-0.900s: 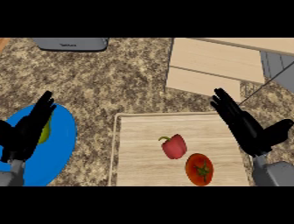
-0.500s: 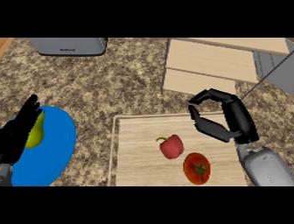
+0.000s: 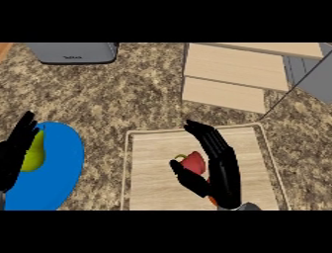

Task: Pick the bell pepper from the tray and place it in the tiered shelf

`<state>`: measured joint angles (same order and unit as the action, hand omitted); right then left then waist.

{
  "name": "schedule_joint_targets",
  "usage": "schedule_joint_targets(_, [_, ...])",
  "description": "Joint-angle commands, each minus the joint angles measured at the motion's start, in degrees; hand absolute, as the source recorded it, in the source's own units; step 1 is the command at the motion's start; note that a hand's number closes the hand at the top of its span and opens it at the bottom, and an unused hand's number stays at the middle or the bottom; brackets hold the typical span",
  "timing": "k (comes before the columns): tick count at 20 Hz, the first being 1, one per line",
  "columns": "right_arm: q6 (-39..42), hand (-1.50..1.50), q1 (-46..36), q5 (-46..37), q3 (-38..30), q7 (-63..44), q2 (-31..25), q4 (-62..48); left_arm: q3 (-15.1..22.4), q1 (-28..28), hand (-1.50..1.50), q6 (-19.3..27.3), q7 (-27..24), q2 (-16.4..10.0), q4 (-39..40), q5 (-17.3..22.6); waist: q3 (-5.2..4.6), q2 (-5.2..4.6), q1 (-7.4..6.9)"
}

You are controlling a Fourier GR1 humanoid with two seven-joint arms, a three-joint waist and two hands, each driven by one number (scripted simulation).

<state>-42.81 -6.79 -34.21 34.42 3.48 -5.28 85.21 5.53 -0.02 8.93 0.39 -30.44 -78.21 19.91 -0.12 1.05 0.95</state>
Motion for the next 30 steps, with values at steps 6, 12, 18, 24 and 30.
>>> schedule_joint_targets(6, [-2.7,-1.5,9.7,-35.1,0.4,-20.1,3.9,-3.0,-1.7,2.2,0.0,0.0,1.3,-1.0,-0.3,0.9,-0.51,0.28,2.74])
schedule_joint_targets(12, [16.4,-1.5,12.4,-50.1,1.3,-33.4,5.2,-1.9,-2.0,2.7,0.0,0.6,1.0,-0.7,-1.5,0.7,-0.62,0.04,1.94])
schedule_joint_targets(18, [39.8,-1.5,9.9,-59.9,5.9,-48.4,5.3,3.6,-1.8,1.2,0.0,-1.2,1.0,-1.0,-0.8,0.9,-0.36,-0.68,0.58])
schedule_joint_targets(24, [62.1,-1.5,1.9,-58.5,16.2,-66.0,5.3,11.4,-0.7,0.6,0.0,-2.2,0.7,0.2,-0.7,0.1,0.0,-1.02,-1.4])
schedule_joint_targets(30, [67.7,-1.5,-2.4,-51.2,15.6,-69.4,5.3,12.4,-1.7,3.0,0.0,-3.0,-0.6,1.5,-0.7,-1.2,0.1,-1.04,-1.33])
